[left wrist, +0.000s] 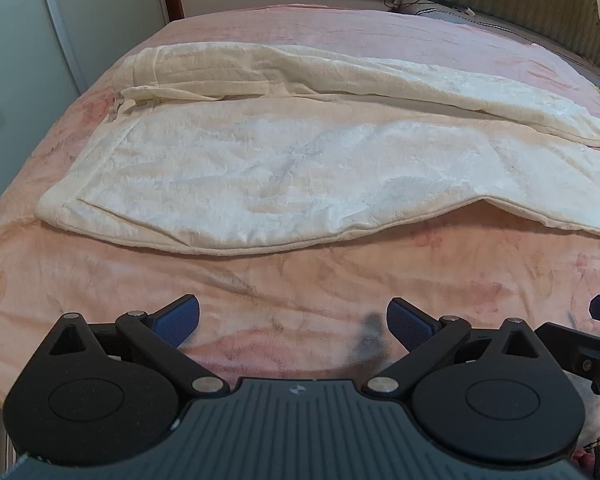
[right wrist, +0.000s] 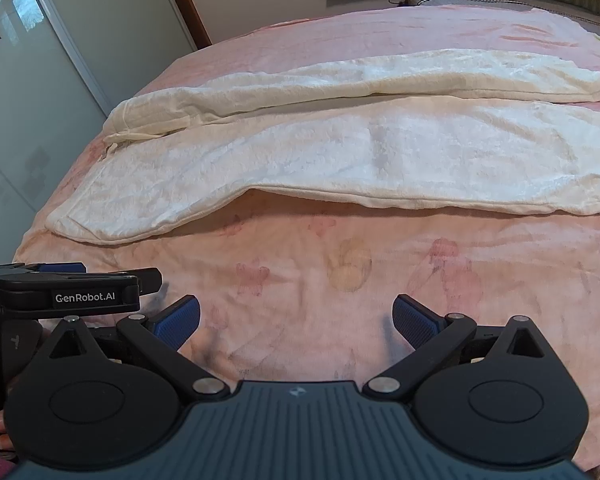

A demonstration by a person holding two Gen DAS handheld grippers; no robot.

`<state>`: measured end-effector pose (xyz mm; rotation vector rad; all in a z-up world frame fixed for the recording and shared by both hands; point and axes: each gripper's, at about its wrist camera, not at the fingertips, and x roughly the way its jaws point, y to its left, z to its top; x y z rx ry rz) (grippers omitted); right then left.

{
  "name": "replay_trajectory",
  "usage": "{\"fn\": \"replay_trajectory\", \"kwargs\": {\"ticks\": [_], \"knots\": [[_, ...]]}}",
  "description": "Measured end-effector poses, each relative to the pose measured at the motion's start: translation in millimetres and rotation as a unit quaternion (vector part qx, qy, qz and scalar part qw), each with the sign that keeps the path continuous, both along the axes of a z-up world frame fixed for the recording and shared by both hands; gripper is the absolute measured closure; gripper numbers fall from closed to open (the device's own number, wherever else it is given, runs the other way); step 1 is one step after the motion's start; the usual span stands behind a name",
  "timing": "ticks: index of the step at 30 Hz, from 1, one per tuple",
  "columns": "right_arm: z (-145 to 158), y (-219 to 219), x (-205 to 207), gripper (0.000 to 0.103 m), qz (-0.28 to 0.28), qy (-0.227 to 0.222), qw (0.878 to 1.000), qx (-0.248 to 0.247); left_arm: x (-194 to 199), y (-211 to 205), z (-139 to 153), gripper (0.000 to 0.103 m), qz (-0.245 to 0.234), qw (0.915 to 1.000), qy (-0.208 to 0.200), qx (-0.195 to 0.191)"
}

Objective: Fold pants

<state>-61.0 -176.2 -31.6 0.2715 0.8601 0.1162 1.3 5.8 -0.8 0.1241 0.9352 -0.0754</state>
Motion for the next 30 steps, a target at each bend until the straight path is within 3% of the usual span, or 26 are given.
{"fn": "replay_trajectory", "kwargs": {"ticks": [30], "knots": [[0.7,-1.4,1.1,0.0,0.009,-0.006,1.0,0.011,0.4,2.8,-3.6,0.002,0.0,1.0,0.004,-0.001]]}}
